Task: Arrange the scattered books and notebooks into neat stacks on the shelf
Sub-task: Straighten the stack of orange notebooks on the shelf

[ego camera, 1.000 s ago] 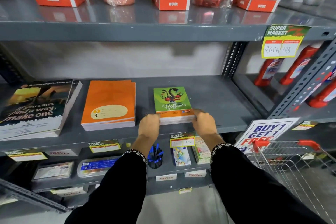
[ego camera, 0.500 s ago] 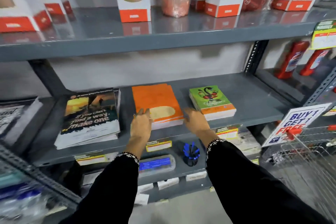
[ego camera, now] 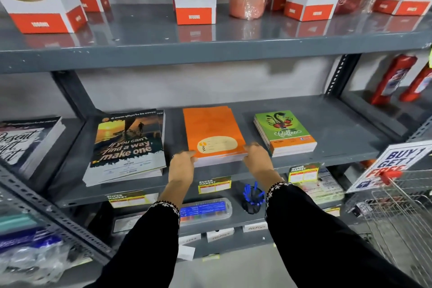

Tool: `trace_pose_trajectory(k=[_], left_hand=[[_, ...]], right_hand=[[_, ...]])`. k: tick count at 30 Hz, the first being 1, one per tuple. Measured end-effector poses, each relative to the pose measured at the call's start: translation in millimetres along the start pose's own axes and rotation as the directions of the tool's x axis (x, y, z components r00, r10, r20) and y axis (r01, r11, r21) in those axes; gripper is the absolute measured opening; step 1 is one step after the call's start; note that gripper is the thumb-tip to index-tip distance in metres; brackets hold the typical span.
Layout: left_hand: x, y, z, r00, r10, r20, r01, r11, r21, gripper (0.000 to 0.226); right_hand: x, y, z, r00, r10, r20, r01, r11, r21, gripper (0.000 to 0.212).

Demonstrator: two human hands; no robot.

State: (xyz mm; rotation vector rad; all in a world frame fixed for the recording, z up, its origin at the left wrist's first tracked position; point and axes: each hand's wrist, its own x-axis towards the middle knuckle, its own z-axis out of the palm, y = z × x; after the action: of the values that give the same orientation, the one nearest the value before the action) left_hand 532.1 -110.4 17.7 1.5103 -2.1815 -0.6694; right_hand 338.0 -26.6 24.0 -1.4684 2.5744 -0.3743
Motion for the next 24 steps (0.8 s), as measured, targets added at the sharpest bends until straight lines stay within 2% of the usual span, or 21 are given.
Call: trace_pose_trajectory(k=[9,15,18,21,24], left_hand=[[3,-3,1,0.999,0.042,-0.007,-0.041,0.996,0.078,0.030],[3,-2,1,0.993,0.098,0.060,-0.112,0.939,0.325,0.022],[3,0,3,0.995,0.078,0.056,-0.093,0.924,0.371,0.017],[4,0,6,0.994,0.093,0.061,-0.110,0.906,0.408,0.022],[5,-2,9,0.994,0.091,0.061,-0.108,0.905,0.412,0.023]], right_hand=[[3,4,3,0.998,-0.009,-0.056,0.009,1.000,-0.007,0.035],[6,6,4,0.996,0.051,-0.071,-0.038,0.983,0.182,0.026],[10,10,3,0.995,0.071,-0.065,-0.052,0.965,0.255,0.024],[12,15,4,0.998,0.043,-0.053,-0.026,0.956,0.293,0.034],[14,18,6,0.999,0.004,-0.037,0.005,0.969,0.247,0.032]])
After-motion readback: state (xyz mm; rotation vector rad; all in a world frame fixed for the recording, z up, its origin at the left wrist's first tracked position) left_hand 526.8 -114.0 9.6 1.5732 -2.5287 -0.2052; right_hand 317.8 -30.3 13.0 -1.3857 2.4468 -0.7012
